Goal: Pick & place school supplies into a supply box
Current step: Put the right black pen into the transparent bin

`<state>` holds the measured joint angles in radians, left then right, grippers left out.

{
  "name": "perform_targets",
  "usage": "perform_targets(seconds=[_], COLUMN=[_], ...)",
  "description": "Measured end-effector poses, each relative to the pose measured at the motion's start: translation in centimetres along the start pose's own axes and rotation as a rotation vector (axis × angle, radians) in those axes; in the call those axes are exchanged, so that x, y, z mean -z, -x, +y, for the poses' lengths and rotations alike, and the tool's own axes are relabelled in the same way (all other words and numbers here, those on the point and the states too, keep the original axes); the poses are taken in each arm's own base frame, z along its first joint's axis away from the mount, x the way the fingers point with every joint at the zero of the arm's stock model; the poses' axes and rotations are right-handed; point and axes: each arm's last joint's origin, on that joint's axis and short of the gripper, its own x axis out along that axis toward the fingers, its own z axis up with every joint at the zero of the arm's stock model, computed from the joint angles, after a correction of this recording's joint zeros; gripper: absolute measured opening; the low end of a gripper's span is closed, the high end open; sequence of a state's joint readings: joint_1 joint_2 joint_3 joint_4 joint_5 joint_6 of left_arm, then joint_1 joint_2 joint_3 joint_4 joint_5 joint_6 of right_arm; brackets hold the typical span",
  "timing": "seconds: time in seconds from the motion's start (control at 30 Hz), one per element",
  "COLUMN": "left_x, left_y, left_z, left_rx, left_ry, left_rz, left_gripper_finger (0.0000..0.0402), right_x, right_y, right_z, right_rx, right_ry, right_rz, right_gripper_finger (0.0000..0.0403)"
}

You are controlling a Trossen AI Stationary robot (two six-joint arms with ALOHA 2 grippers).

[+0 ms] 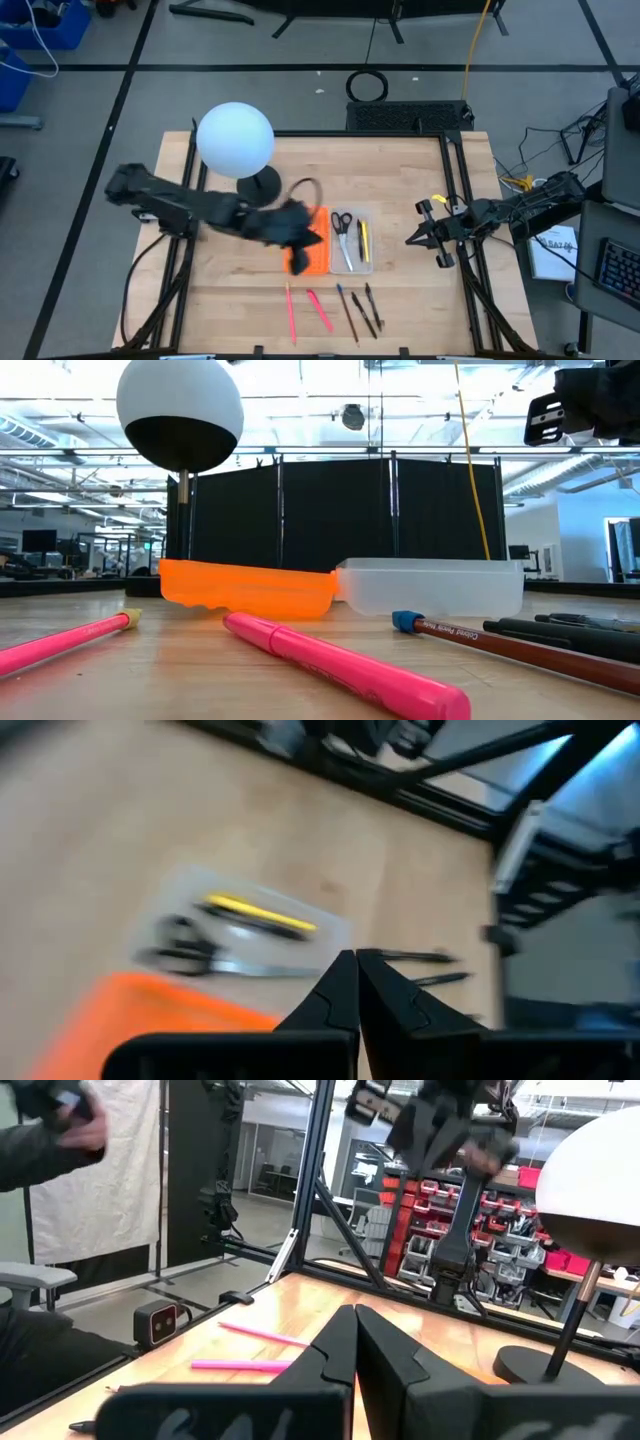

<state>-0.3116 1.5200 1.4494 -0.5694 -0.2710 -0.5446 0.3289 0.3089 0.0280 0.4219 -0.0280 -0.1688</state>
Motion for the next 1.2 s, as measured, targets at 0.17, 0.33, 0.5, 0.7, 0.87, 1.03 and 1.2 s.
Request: perform_targets(seconds=[0.17,0.33,0.5,0.7,0.87,1.03,1.2], left_x=[1.0,2.8,4.9,6.5,7.6,9.8,12.9], left_y=[7.0,10.1,11.1,12.6,13.5,13.9,12.7], left_z=[-0.3,-1.3,-1.2,0.3,1.6,4.1,7.1], left_rx=[-0.187,-0.222,-0.215,0.017,0.199,0.184,0.159], left_ry=[-0.090,-0.167,-0.268,-0.472,-0.682,-0.730,-0.697], left_rz=[-0.120,-0.161,-0.179,-0.197,-0.325,-0.434,-0.534], left_gripper_finger=[0.0010,0.0005,0.0011,0.0007,0.0004,0.0003,0.0003], right_x=[-0.2,-0.2,-0.1,-0.2,-0.3,-0.3,-0.4], right_y=[0.0,0.0,0.0,0.0,0.0,0.0,0.0], right_z=[0.0,0.0,0.0,0.0,-0.1,-0.1,-0.1], right_rx=[0.004,0.004,0.002,0.008,0.012,0.010,0.013], right_ry=[0.001,0.003,0.040,0.080,0.057,0.057,0.064], right_rz=[-0.023,-0.022,-0.008,-0.017,-0.035,-0.028,-0.042], right_gripper_finger=[0.0000,0.0000,0.0000,0.0000,0.0000,0.0000,0.0000])
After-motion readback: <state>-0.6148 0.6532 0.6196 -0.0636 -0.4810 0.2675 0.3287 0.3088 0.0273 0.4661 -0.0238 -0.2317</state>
